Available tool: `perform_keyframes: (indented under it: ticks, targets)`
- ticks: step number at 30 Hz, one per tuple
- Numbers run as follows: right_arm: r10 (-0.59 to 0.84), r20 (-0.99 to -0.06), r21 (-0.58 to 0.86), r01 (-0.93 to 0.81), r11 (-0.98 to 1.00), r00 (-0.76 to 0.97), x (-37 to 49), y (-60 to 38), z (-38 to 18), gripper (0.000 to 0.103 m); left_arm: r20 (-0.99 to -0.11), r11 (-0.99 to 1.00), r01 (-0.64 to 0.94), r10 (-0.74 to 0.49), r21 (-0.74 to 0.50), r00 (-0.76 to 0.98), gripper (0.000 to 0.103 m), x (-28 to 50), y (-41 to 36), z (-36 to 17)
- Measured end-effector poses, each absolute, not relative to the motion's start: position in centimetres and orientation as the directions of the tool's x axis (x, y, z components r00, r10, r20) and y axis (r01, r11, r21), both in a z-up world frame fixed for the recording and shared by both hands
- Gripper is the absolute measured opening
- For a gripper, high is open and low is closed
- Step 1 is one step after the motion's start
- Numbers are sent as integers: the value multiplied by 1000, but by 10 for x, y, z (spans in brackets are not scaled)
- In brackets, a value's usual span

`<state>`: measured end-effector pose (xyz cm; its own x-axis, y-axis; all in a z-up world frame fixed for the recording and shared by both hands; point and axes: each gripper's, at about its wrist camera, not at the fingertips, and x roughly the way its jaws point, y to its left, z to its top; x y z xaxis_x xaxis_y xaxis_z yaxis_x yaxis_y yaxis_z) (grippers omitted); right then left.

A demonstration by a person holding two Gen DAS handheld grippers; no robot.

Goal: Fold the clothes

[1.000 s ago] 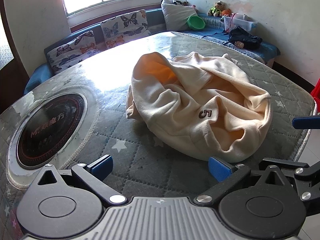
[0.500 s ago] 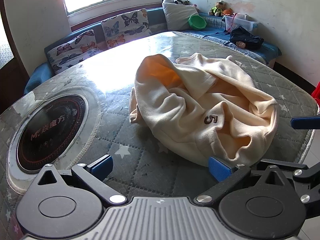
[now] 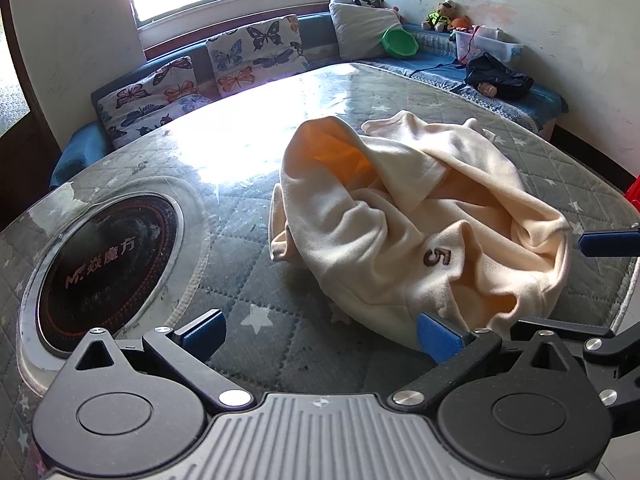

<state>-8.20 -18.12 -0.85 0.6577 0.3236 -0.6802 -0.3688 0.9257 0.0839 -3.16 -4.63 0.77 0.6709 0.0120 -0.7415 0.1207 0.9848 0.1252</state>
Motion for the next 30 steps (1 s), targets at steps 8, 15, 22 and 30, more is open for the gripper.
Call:
perform_keyframes:
  ticks: [8,15,22,30]
  targets:
    - [329,-675,86,-373,924,660,-65,-171,-3,103,-738,985,116,18,130,674,103,-15,-41,15]
    - [326,-667,83,-368,926,670,-41,-170,0,103,-724,984,103,35,146,689,103,8,-36,26]
    - [319,-671,83,-360,929,670,-10,-170,-1,96,-680,972,140,26,189,732,103,33,-42,34]
    - [309,-701,87,-353,931,643,29,-170,-12,74,-633,927,259,-33,269,774,95,67,-58,31]
